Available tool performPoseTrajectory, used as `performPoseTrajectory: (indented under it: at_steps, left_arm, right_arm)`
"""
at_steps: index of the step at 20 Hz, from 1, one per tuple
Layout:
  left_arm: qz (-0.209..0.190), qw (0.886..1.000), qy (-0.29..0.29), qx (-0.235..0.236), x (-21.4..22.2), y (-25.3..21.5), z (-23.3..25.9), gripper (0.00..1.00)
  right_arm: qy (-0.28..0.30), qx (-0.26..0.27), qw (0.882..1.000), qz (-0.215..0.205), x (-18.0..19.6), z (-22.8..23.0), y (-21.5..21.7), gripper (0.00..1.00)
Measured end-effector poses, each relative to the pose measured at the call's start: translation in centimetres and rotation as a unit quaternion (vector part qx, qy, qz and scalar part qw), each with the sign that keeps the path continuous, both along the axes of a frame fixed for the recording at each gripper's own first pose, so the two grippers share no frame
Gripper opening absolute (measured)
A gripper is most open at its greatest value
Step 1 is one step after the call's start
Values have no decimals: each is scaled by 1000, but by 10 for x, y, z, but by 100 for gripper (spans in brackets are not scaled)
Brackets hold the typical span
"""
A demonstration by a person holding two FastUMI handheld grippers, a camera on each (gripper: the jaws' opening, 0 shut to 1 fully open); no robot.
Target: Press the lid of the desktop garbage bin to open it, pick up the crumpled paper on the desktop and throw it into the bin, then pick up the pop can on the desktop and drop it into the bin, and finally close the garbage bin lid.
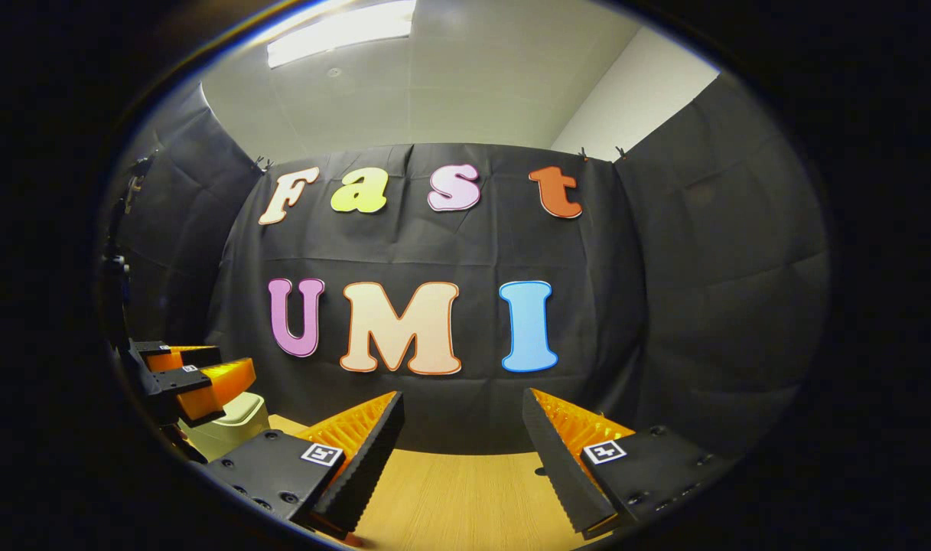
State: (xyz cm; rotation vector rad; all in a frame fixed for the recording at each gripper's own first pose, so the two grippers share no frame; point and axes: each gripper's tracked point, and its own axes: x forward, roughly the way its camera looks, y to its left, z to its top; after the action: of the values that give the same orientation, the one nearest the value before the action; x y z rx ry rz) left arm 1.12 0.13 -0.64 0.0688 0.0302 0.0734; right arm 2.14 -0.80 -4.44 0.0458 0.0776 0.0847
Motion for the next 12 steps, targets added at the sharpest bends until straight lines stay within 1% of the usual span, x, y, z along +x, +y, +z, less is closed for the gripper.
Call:
performPoseTrajectory:
  at_steps: [2, 3, 5, 8, 9, 10, 11, 12]
  left_arm:
    - [1, 1000, -5, -4, -2, 2, 3, 60]
    - [4, 1000, -6, -6, -3, 4, 5, 49]
    - [11, 1000, -3, -5, -6, 12, 3, 34]
    - [25, 1000, 10, -4, -9, 25, -5, 25]
    - [35, 999, 12, -2, -10, 31, -6, 19]
    - [48, 999, 14, -1, -12, 41, -9, 16]
    - [59, 998, 17, -1, -15, 49, -10, 7]
    - [68, 998, 18, -1, -18, 55, -12, 4]
  right_arm:
    - [1, 2, 1000, 1, -1, -1, 1, 98]
    - [1, 3, 1000, 1, -2, -1, 1, 98]
    - [3, 5, 1000, 1, -2, -2, 2, 98]
    - [4, 9, 1000, 4, -3, -4, 7, 98]
    - [4, 9, 1000, 4, -3, -4, 10, 98]
    - [5, 11, 1000, 5, -3, -6, 12, 98]
    - [7, 12, 1000, 6, -3, -7, 15, 98]
    - [9, 13, 1000, 8, -3, -9, 18, 98]
